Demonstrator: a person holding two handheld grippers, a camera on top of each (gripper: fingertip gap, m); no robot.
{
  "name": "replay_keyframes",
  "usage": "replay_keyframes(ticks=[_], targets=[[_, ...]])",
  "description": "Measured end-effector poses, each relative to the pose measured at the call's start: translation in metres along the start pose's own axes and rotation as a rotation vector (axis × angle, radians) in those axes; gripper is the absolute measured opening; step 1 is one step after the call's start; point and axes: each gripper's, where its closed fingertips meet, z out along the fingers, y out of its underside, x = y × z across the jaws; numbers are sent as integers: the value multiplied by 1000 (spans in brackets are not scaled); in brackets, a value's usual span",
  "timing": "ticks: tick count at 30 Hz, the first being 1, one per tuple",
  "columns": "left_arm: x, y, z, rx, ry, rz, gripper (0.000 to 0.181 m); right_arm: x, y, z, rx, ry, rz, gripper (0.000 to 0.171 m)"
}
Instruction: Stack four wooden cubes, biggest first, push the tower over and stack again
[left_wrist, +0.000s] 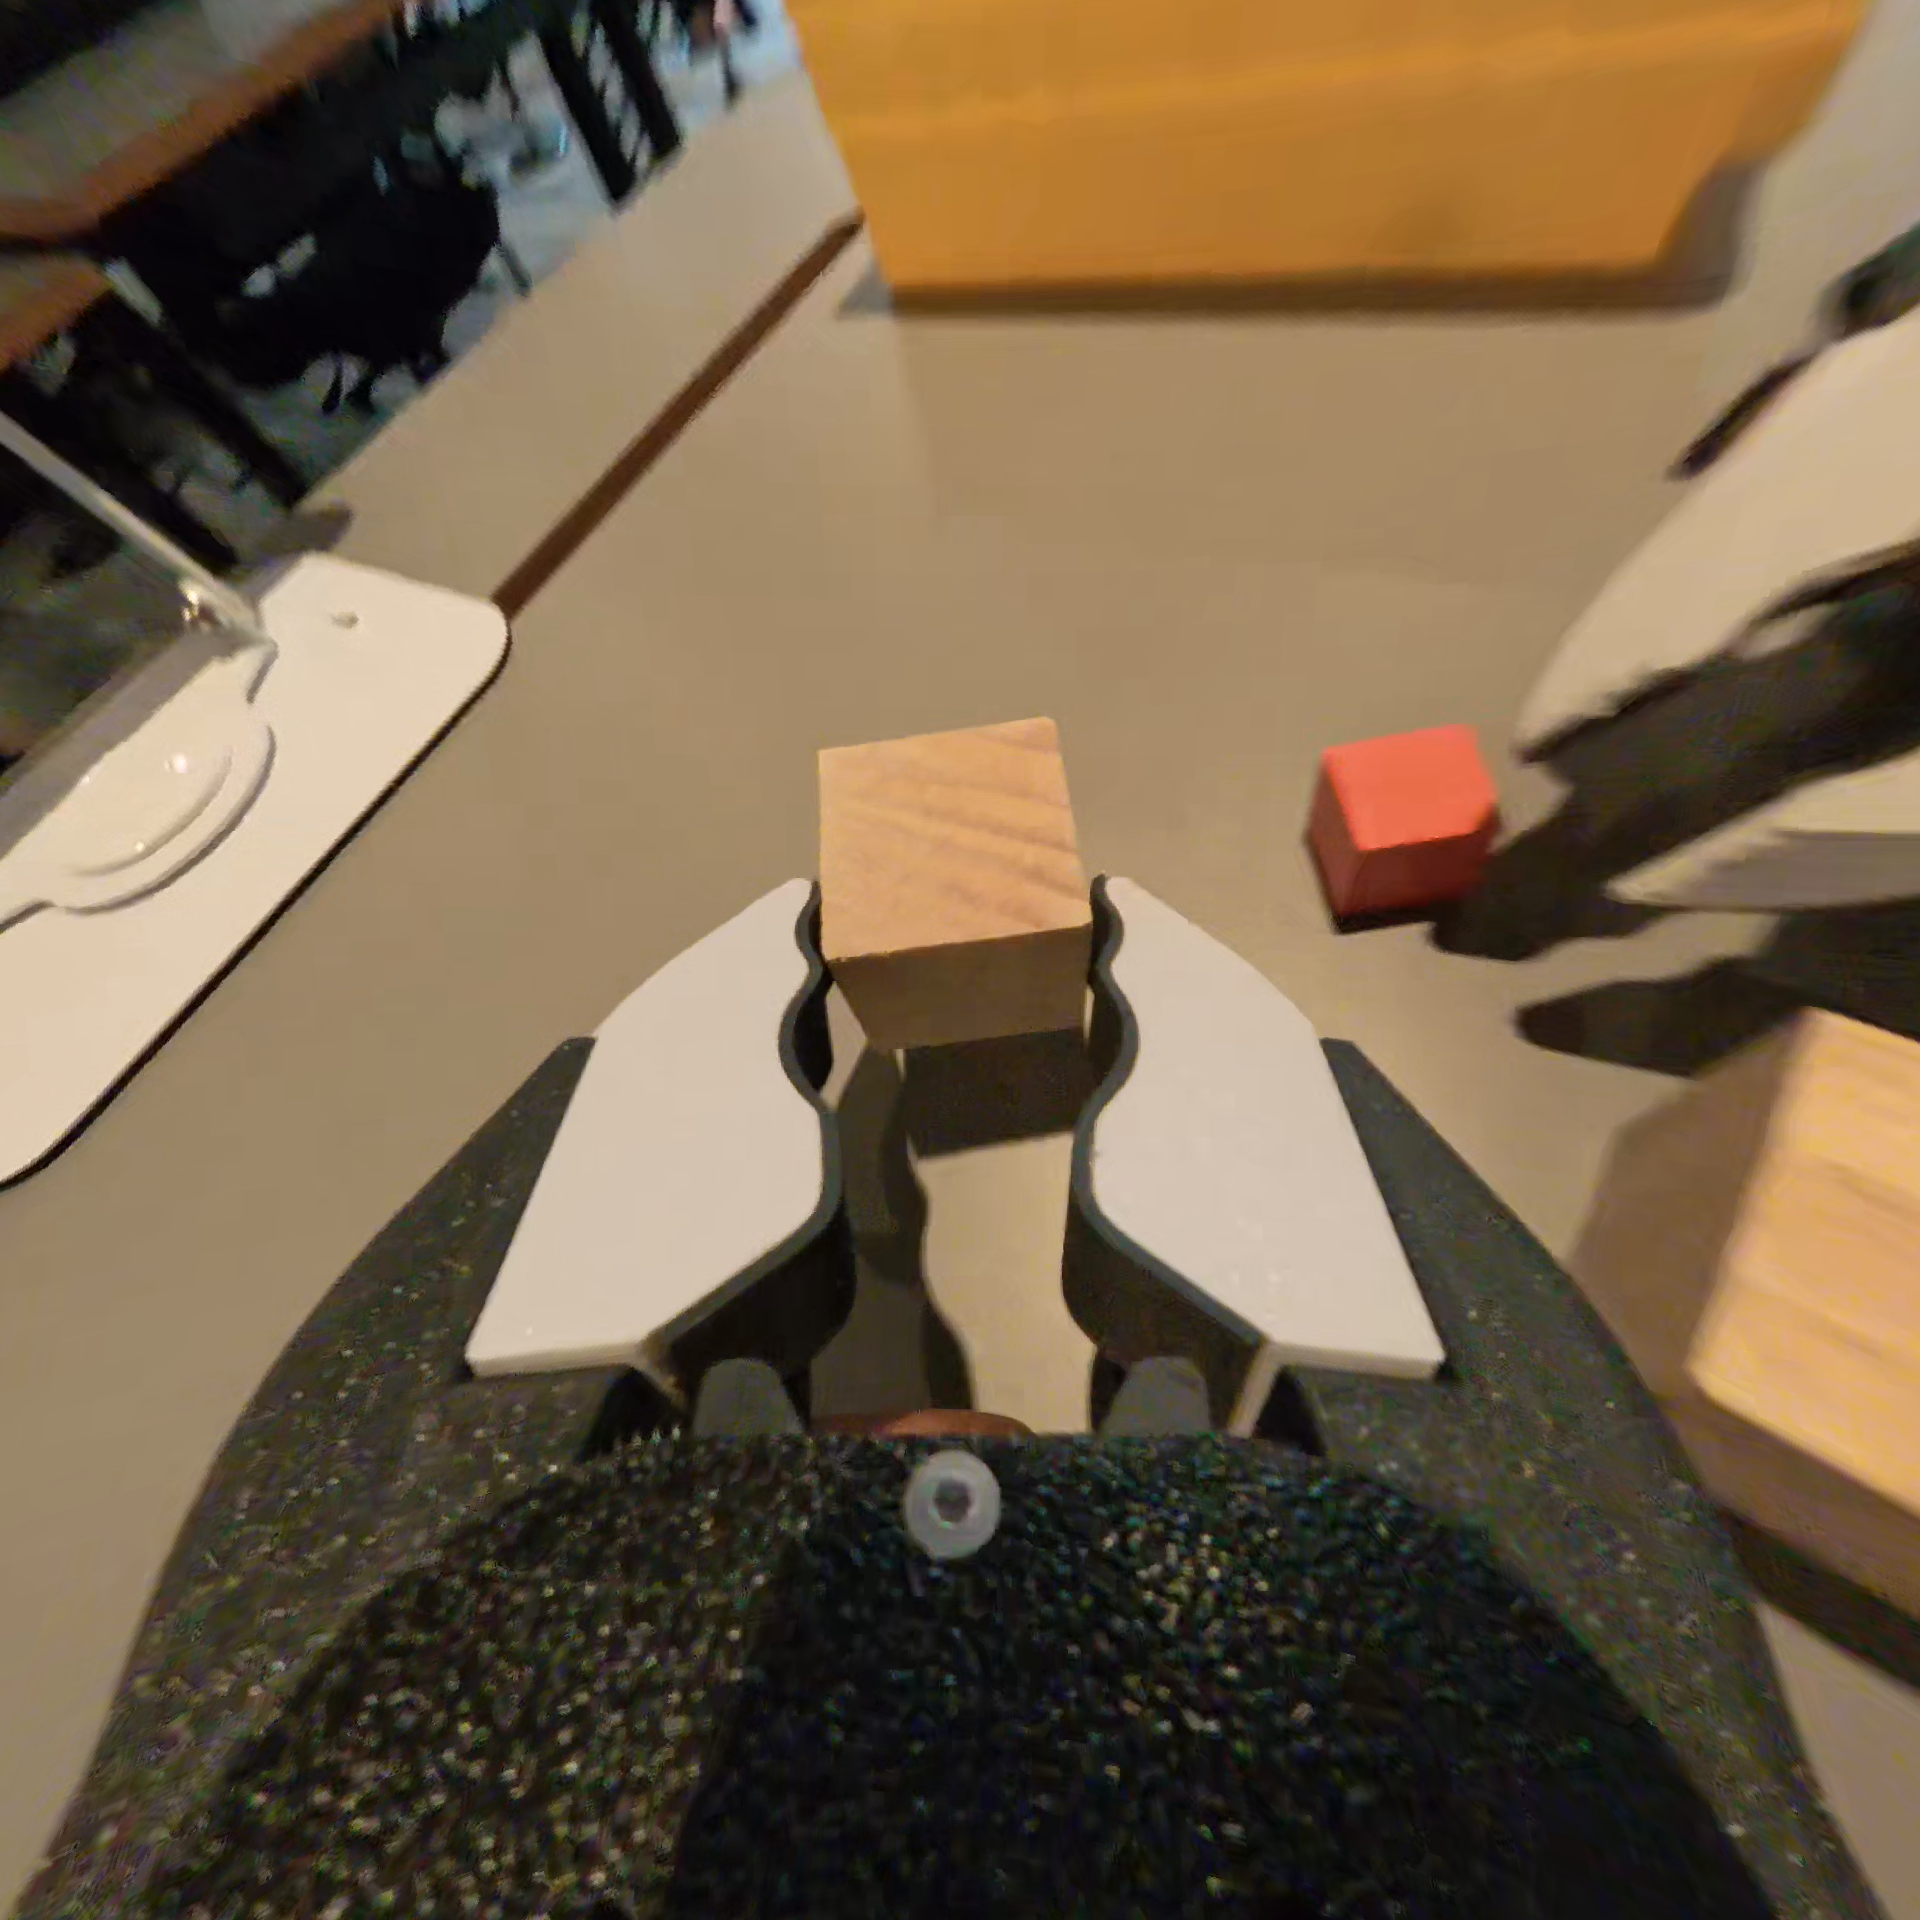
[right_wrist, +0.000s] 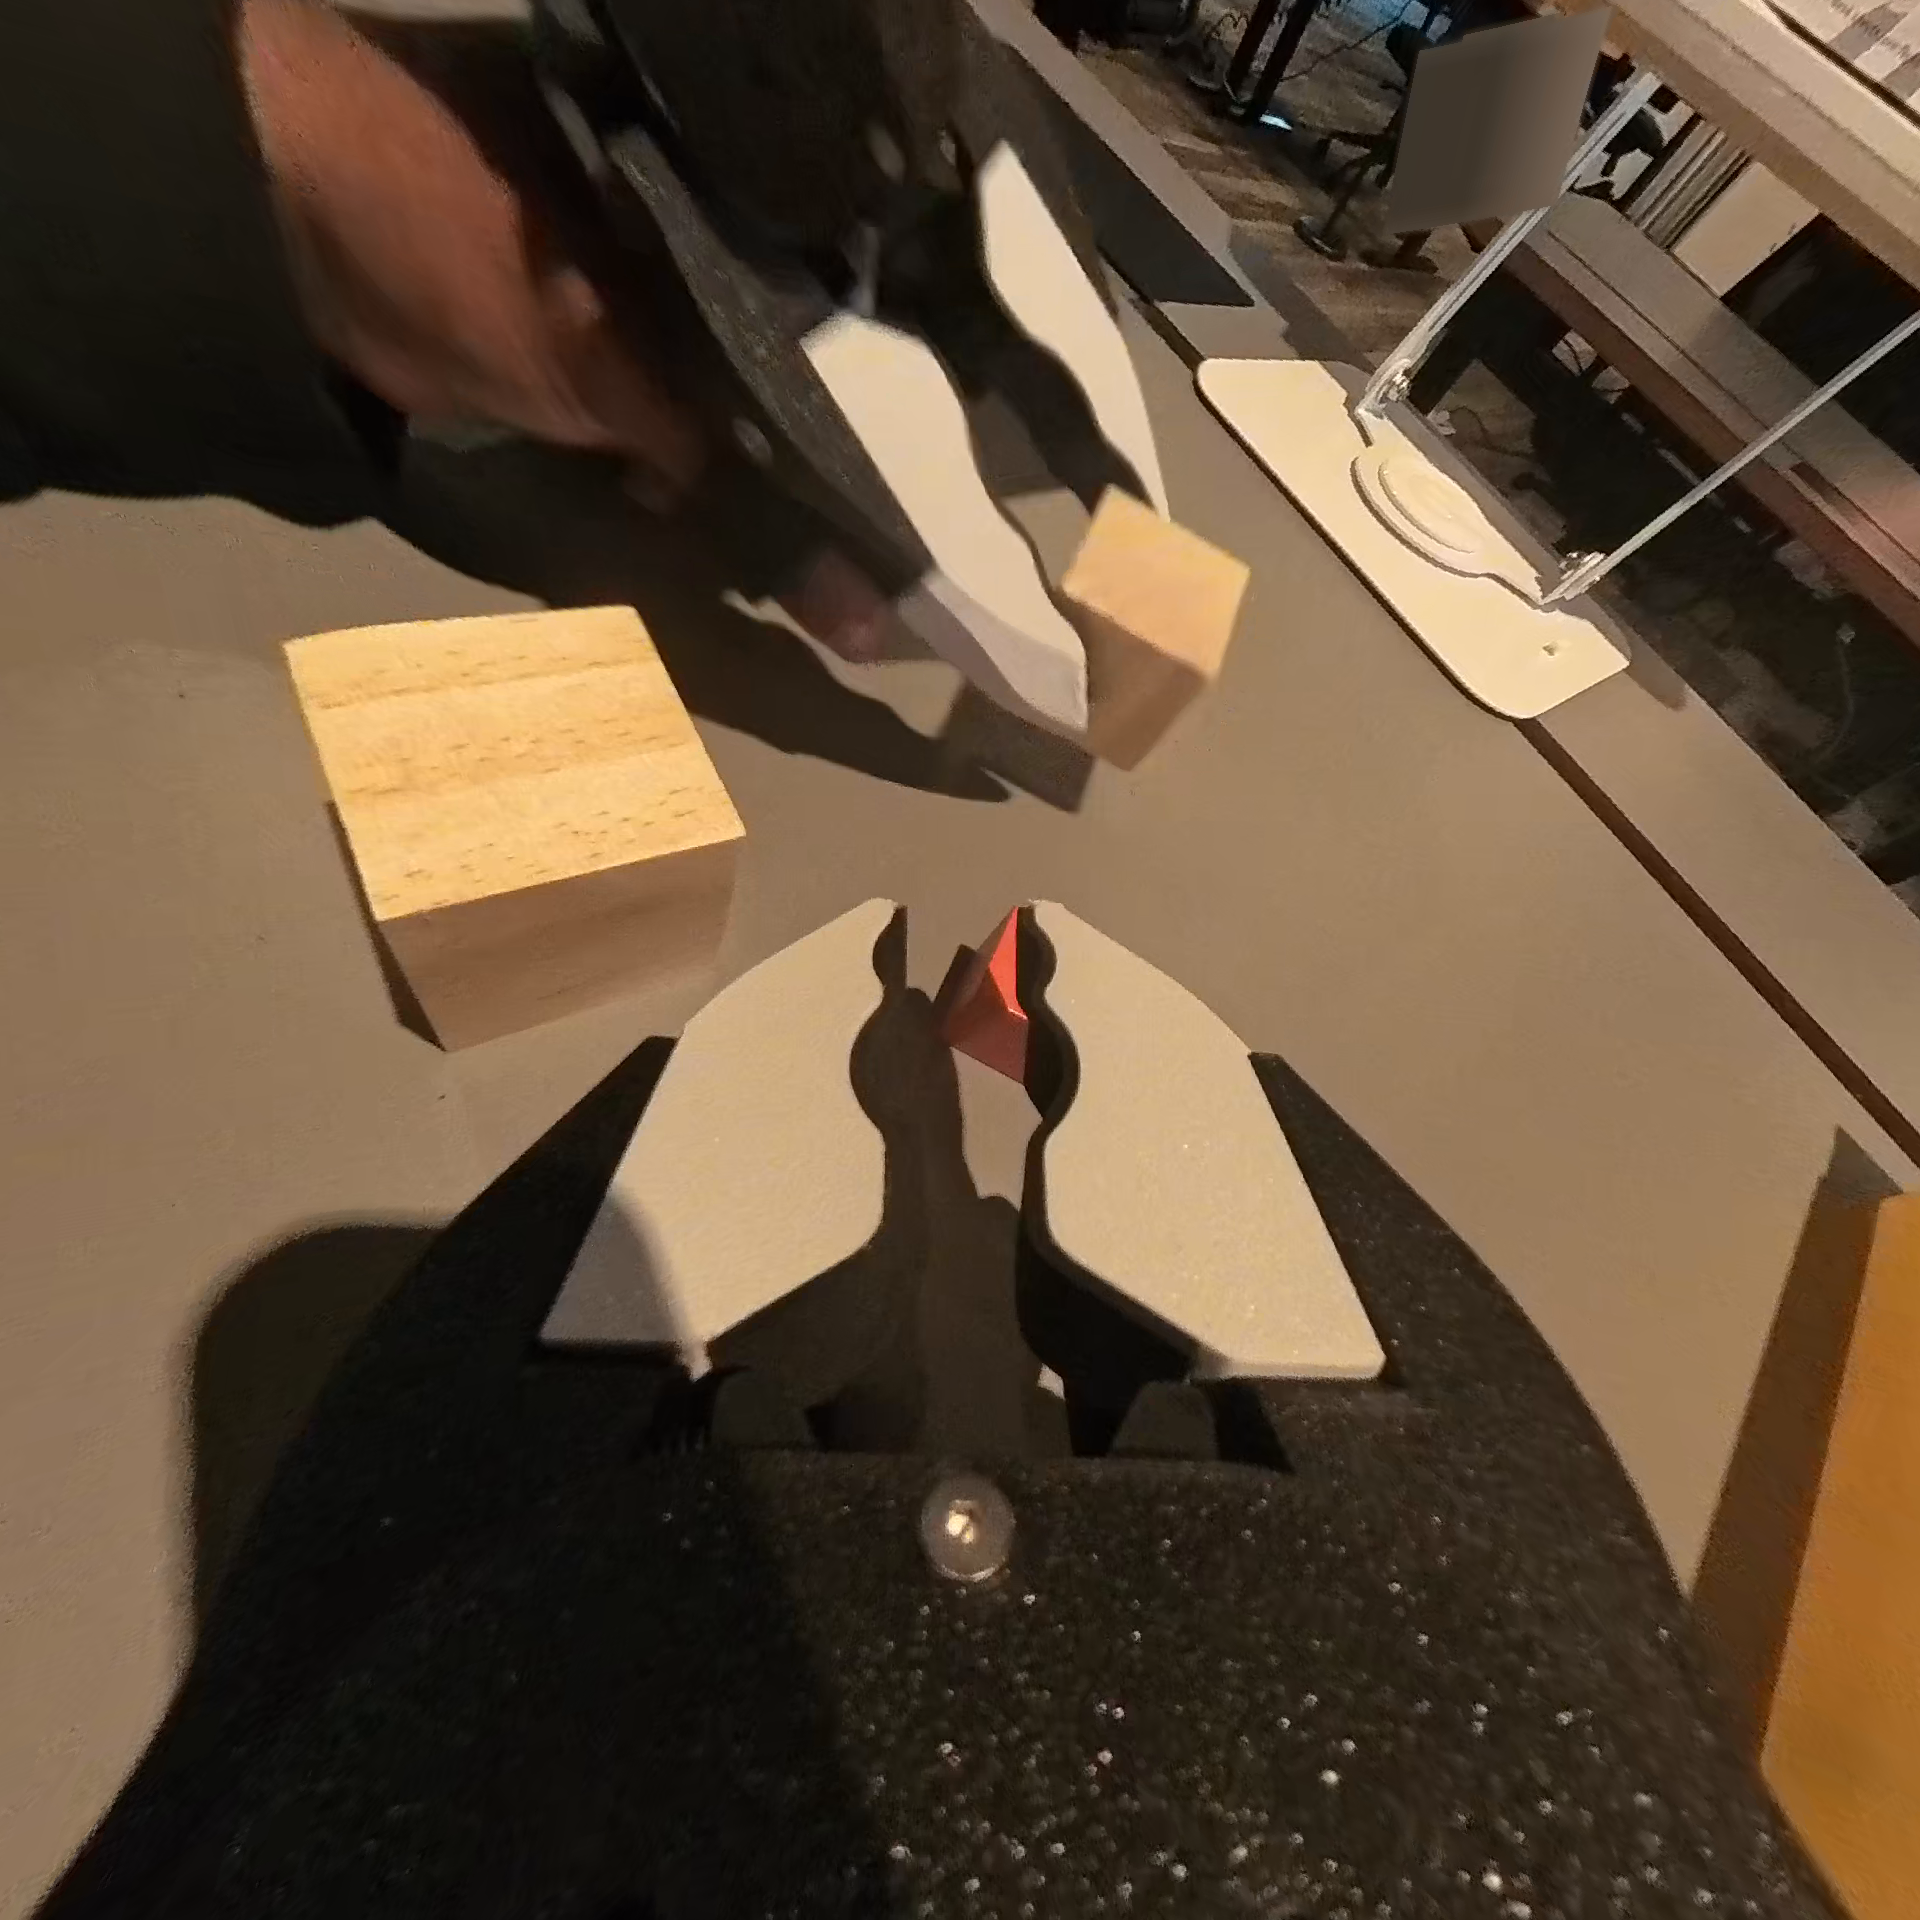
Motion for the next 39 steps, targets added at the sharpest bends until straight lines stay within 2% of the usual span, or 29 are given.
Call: replay_keyframes(ticks=[5, 8, 11, 19, 35, 39], targets=[[28, -16, -64, 282, 230, -38, 46, -1, -1, -1, 8, -11, 0, 20], [54, -16, -96, 338, 346, 22, 47, -1, -1, -1, 10, -17, 2, 20], [75, -14, -110, 310, 405, 104, 46, -1, -1, -1, 11, -17, 2, 20], [104, -15, -106, 188, 475, 203, 46, -3, -1, -1, 8, -23, -8, 20], [111, -5, -85, 208, 519, 99, 47, -6, 0, -1, 7, -41, -21, 20], [110, -2, -79, 186, 482, 112, 57, -7, -1, -2, 14, -48, -18, 20]])
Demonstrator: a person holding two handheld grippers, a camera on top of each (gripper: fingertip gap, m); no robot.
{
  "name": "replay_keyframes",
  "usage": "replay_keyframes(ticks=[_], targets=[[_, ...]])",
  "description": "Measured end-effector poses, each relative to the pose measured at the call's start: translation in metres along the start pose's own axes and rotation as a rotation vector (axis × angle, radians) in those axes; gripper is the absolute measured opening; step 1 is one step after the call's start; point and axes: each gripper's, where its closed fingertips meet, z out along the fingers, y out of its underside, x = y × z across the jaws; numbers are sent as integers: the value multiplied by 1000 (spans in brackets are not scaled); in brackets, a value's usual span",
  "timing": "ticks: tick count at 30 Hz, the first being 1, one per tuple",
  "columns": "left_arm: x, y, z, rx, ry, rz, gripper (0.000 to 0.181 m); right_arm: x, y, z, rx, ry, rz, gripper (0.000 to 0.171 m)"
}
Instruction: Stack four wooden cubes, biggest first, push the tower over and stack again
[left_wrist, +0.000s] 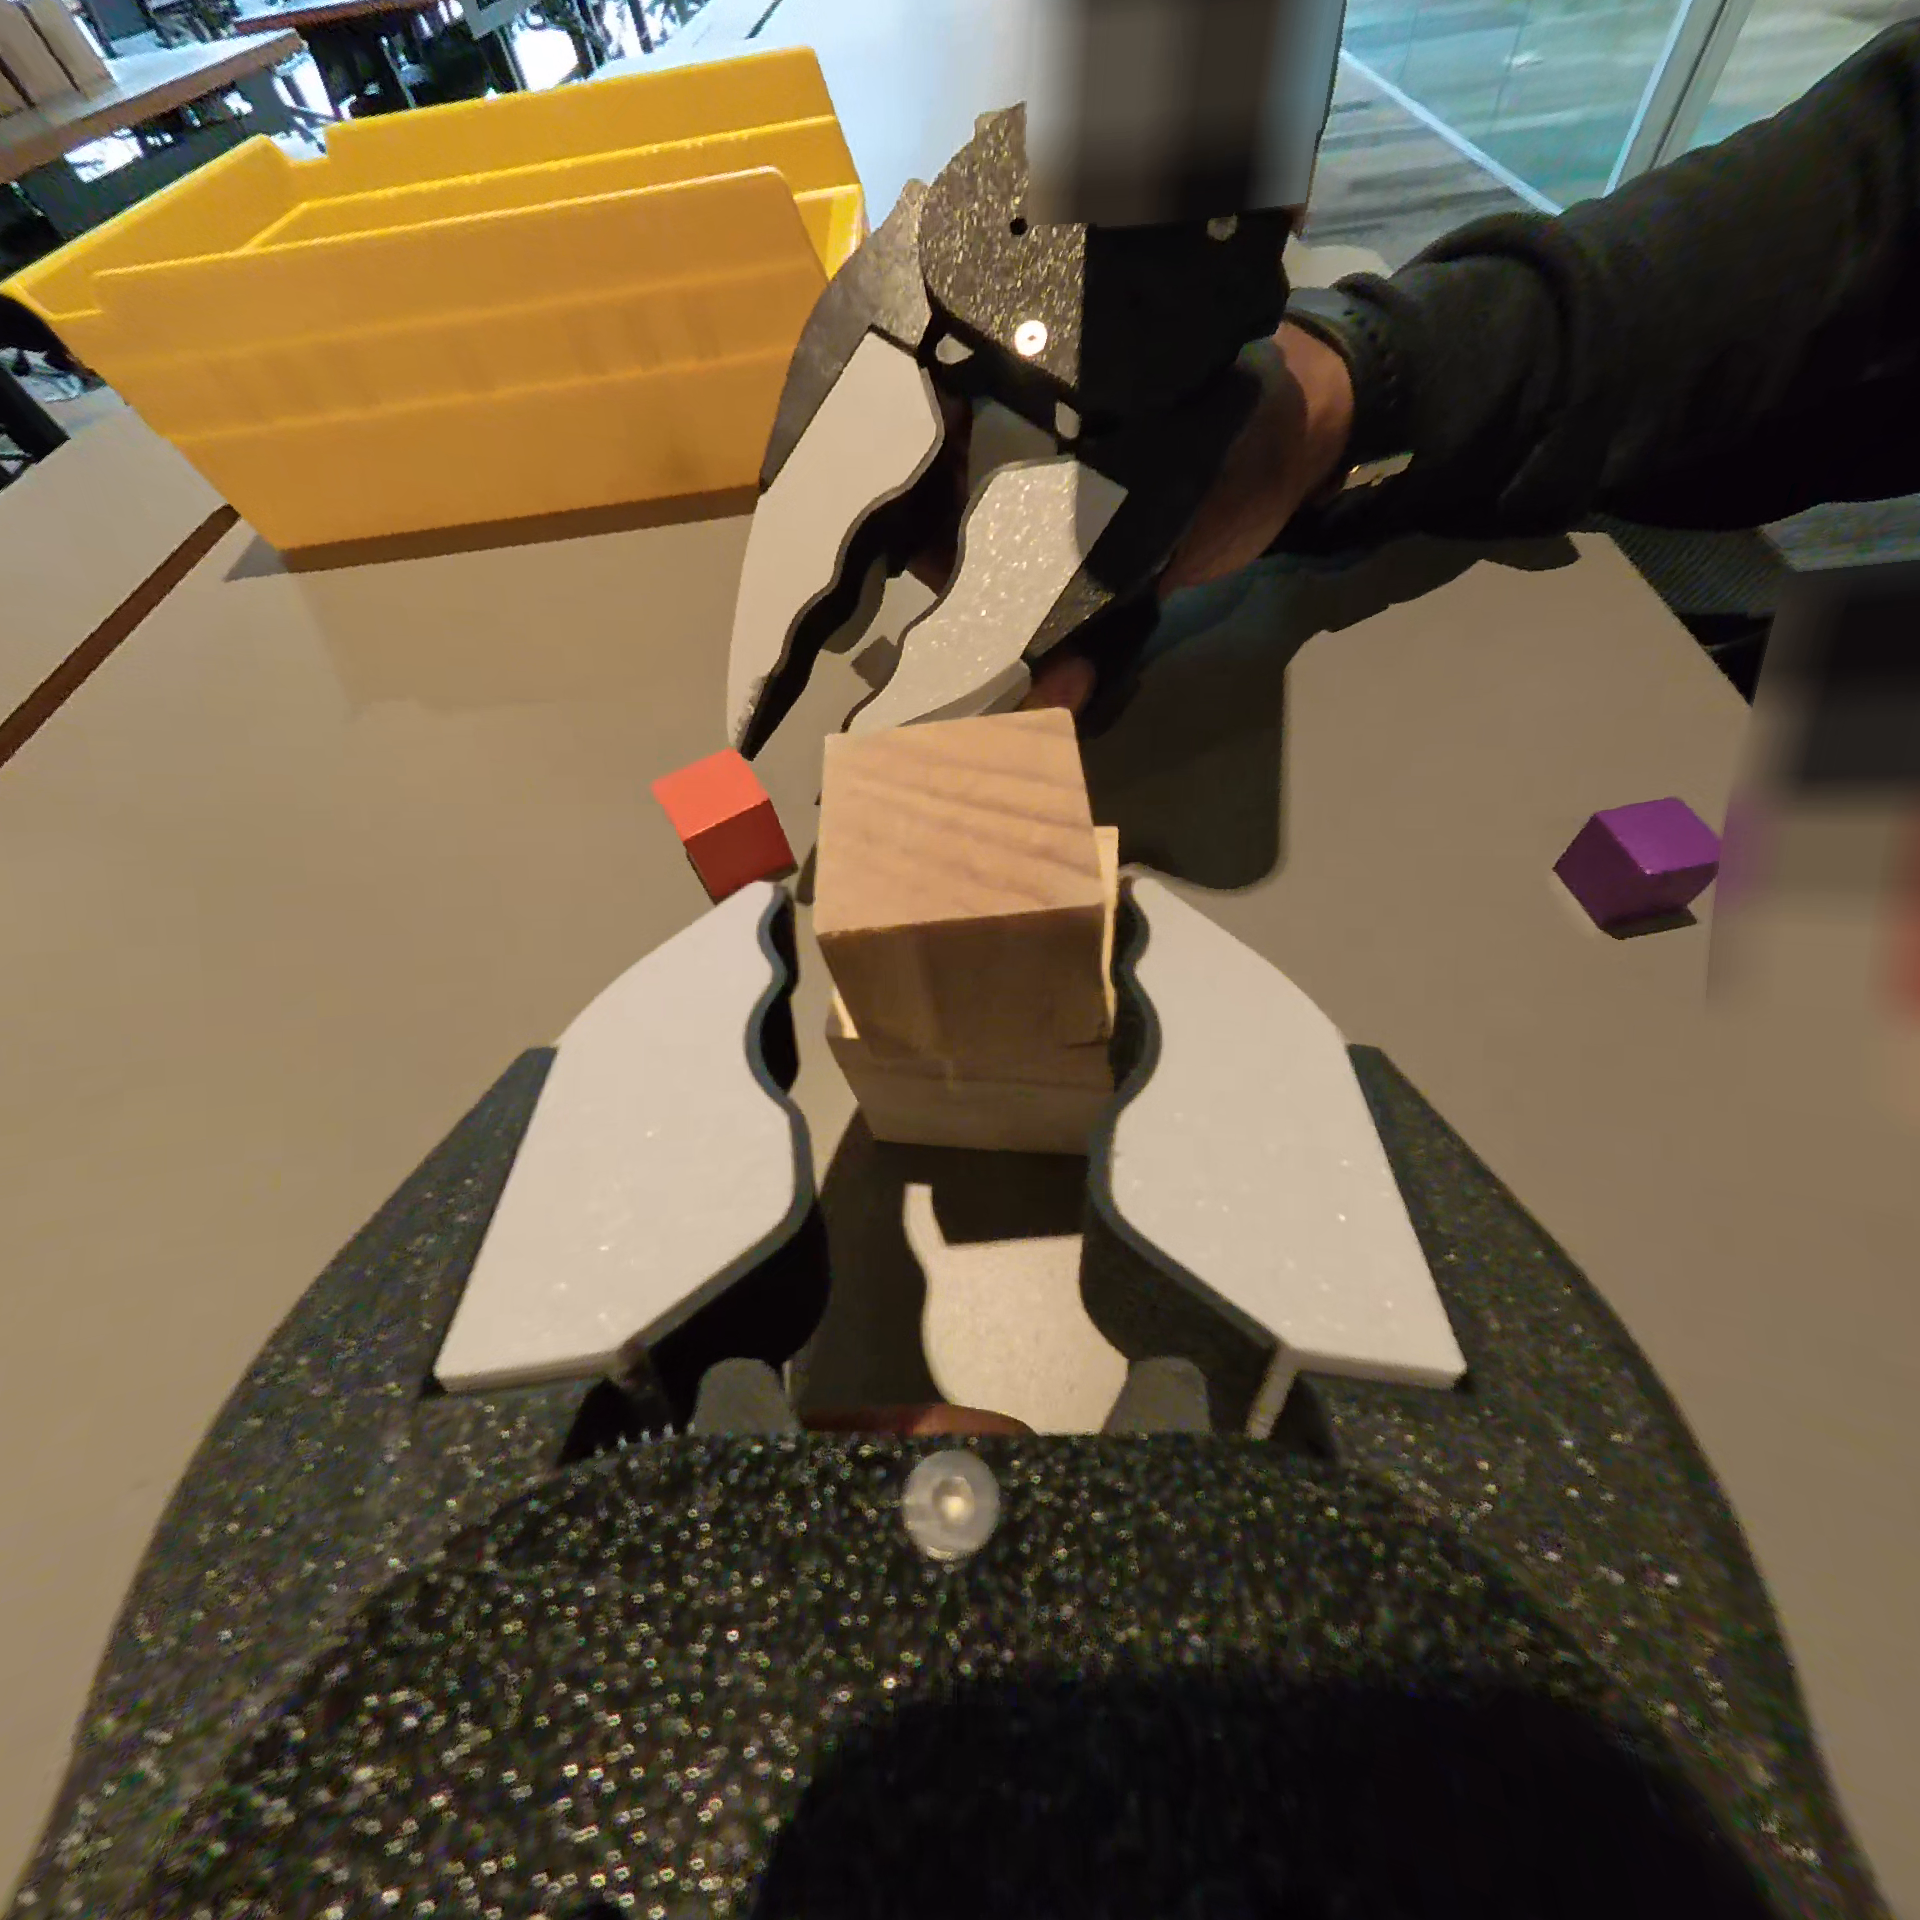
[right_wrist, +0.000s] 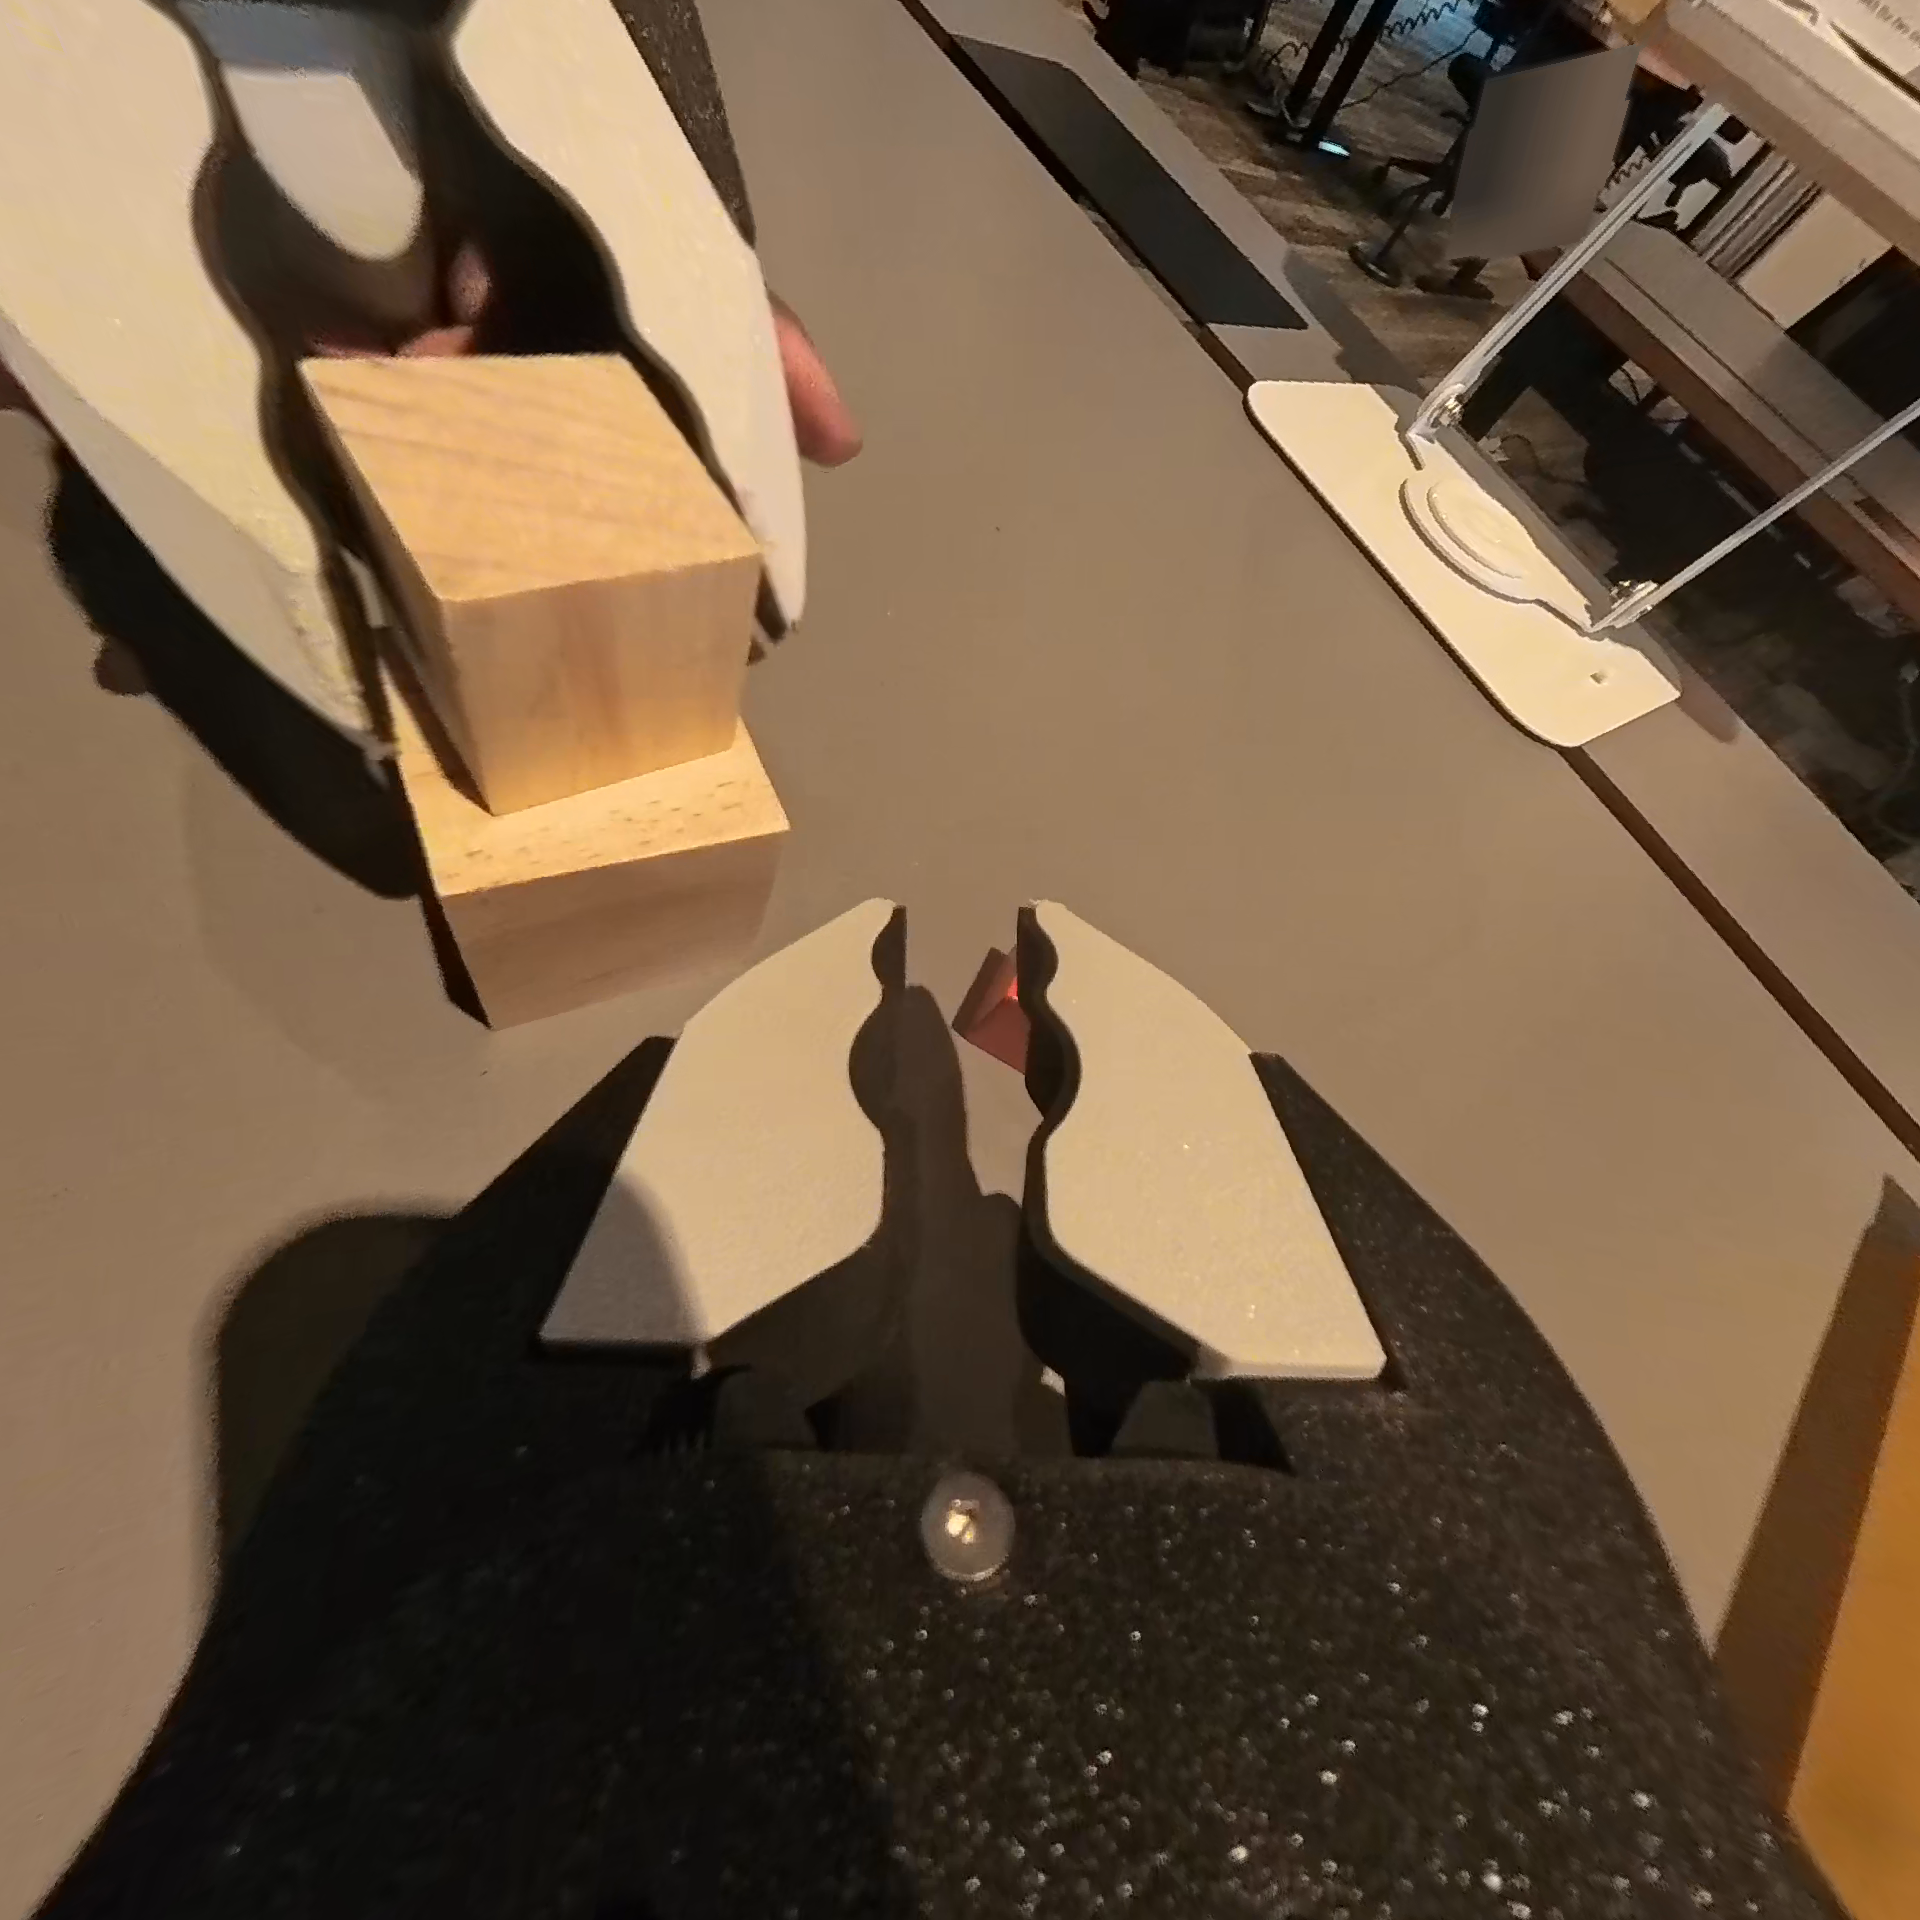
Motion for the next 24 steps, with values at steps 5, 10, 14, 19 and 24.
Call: replay_keyframes(ticks=[5, 10, 14, 19, 24], targets=[[0, -3, -2, 23, -6, 5, 58, -1, -2, -2, 24, -22, 16, 20], [-1, -6, -7, 58, -4, 6, 47, -5, -12, -8, 106, -101, 63, 21], [-1, -7, -6, 63, -7, 16, 46, -10, -20, -14, 172, -178, 117, 21], [2, -10, -2, 73, -11, 32, 46, -19, -27, -18, 220, -252, 138, 21], [2, -10, -1, 68, -12, 35, 46, -29, -32, -22, 252, -324, 136, 22]])
